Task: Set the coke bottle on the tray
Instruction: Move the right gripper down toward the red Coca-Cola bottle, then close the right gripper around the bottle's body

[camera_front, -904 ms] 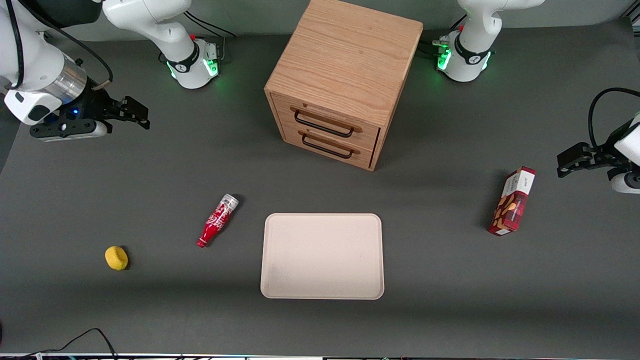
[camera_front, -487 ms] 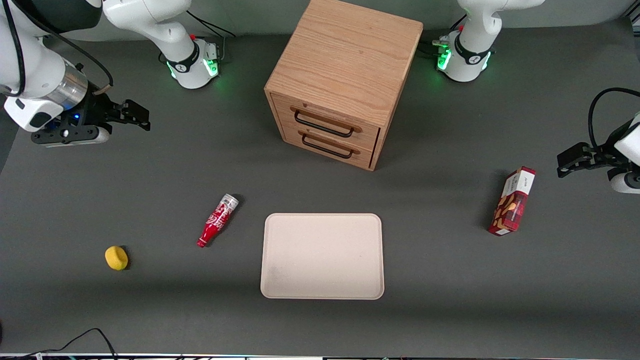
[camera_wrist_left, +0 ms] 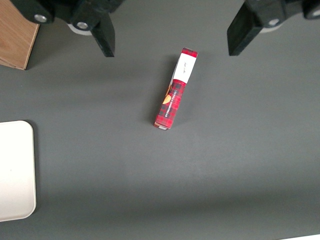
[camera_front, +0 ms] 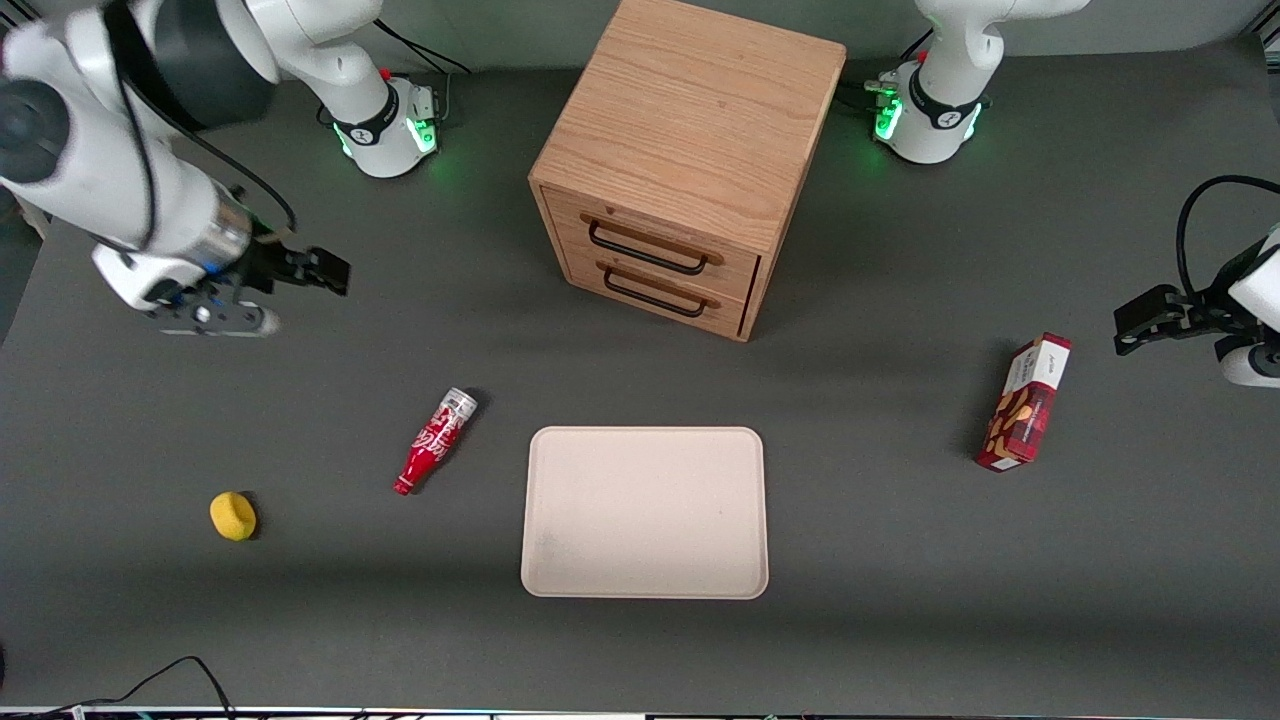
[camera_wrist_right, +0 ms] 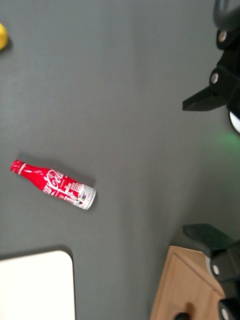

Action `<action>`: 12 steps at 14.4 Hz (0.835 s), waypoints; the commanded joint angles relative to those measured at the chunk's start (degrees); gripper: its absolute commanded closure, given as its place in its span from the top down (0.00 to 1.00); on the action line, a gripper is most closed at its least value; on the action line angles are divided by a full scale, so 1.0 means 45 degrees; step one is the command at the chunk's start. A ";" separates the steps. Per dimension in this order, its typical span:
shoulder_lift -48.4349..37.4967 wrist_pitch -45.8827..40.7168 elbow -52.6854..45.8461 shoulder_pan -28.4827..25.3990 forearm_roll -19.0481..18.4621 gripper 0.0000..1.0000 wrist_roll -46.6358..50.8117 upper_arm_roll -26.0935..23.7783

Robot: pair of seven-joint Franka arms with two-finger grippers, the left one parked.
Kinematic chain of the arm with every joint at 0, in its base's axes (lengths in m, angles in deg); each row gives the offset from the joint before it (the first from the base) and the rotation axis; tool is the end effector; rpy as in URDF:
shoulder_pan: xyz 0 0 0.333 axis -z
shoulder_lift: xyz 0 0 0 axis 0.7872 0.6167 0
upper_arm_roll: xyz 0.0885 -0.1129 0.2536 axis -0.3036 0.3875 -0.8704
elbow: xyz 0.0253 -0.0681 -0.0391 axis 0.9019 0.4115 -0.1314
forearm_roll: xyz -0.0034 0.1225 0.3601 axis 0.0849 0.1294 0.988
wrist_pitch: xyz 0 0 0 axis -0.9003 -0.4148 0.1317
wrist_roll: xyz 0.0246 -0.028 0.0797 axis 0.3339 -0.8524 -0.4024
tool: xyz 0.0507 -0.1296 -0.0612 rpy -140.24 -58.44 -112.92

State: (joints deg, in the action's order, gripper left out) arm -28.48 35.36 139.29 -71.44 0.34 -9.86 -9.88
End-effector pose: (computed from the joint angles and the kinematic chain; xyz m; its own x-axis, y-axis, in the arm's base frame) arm 0.5105 0.1281 0.4282 0.9794 -0.1086 -0.1701 -0.1009 -0.9935 0.0534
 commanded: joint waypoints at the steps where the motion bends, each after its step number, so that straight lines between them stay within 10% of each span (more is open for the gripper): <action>1: 0.1259 0.2112 0.0704 -0.0057 0.0248 1.00 0.1346 -0.0266; 12: 0.5047 0.9152 0.1725 0.0119 0.0268 1.00 0.4884 -0.0501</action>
State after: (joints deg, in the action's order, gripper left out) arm -7.25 74.64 147.89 -70.86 0.63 9.58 -12.06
